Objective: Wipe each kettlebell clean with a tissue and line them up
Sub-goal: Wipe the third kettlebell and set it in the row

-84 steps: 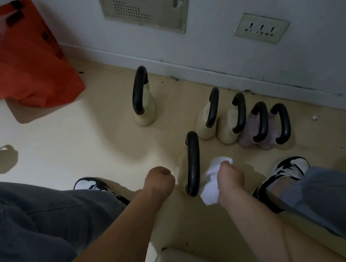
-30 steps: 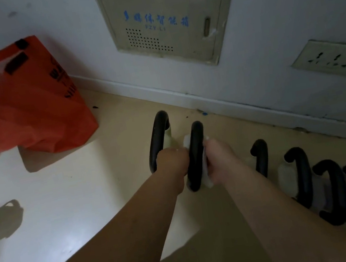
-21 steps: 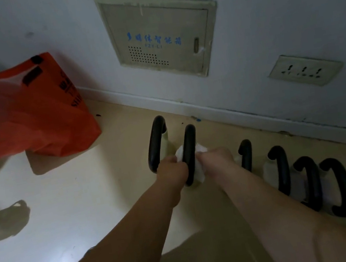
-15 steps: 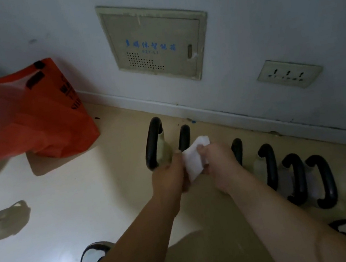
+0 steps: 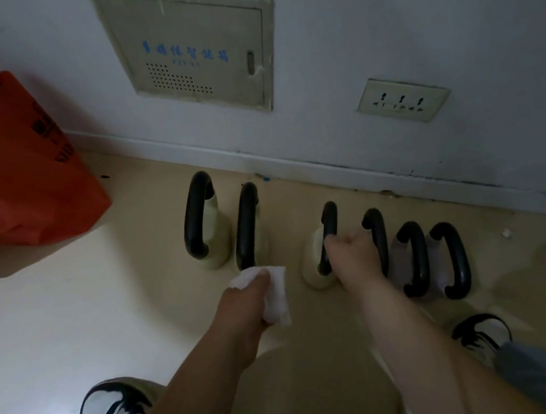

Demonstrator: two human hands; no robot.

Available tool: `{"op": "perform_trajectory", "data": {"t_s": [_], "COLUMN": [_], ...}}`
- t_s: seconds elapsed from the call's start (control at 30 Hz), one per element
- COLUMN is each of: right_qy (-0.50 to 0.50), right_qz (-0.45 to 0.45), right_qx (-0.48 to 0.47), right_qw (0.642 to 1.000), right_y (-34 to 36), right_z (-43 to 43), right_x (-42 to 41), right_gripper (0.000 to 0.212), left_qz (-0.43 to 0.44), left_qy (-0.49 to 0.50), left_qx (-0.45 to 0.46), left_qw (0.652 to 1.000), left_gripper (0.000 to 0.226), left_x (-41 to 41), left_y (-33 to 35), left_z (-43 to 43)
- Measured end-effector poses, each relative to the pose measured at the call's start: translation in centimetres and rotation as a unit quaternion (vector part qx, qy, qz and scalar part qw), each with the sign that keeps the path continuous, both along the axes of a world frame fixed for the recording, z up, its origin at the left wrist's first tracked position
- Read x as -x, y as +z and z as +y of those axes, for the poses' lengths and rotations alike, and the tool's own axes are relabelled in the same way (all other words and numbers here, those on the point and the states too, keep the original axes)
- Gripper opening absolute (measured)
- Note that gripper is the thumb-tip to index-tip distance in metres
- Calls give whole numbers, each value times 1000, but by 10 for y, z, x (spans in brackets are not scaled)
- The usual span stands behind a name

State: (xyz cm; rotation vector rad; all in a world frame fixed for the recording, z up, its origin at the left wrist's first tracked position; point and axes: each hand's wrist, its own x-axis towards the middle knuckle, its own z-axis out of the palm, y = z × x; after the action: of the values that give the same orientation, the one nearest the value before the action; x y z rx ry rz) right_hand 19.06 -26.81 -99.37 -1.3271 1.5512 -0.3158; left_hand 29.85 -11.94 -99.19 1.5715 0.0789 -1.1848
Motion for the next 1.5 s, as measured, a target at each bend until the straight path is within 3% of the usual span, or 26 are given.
{"op": "perform_trajectory", "data": {"t_s": [0.1,0.27,0.43,0.53,0.67,0.77,0.87,0.93,0.97,1.07,1.13,1.23,1.33,1.43,1.5], "right_qy": [7,10,97,180,313,447,549,577,568,443,397,371,360,414,447], "right_qz": [24,53,128,145,191,222,250,258,252,225,217,225,222,243,249], "right_qx": [-47,-57,-6,23,30,49,49,24,9,-9,-4,9,17,57,84], "right_qw": [999,997,987,973,930,865,796,774,783,868,892,901,906,875,855], "right_y": [-20,-48,-46,-43,-43,-34,-24,-27,-30,-33,-30,-32,-46,-52,-53], "right_z": [-11,-18,-10,11,58,78,95,114,122,119,106,105,116,124,129], "right_x": [-16,-22,-3,21,51,72,83,89,94,112,123,131,127,119,116], "right_gripper": [29,32,16,29,24,30,18,18,21,25,19,9,10,18,20], "left_qz": [-11,1,21,-2,9,-19,-119,-231,-289,-416,-406,-367,-315,-306,-283], "left_qy": [-71,-48,-8,25,41,46,-9,-85,-122,-232,-271,-283,-209,-176,-205], "left_qx": [34,31,-21,-69,-101,-117,-130,-190,-210,-177,-129,-115,-124,-170,-164], "left_qw": [997,998,1000,997,994,992,984,951,926,861,863,879,917,920,922], "left_gripper": [30,40,19,20,39,33,35,38,36,31,36,35,34,32,40], "left_x": [-1,-12,-6,7,25,27,13,5,5,18,33,44,35,27,39], "left_y": [-14,-10,5,2,-5,-8,-14,-19,-22,-39,-51,-57,-61,-71,-70], "left_z": [10,20,20,24,40,57,75,80,81,81,75,58,49,50,43]}}
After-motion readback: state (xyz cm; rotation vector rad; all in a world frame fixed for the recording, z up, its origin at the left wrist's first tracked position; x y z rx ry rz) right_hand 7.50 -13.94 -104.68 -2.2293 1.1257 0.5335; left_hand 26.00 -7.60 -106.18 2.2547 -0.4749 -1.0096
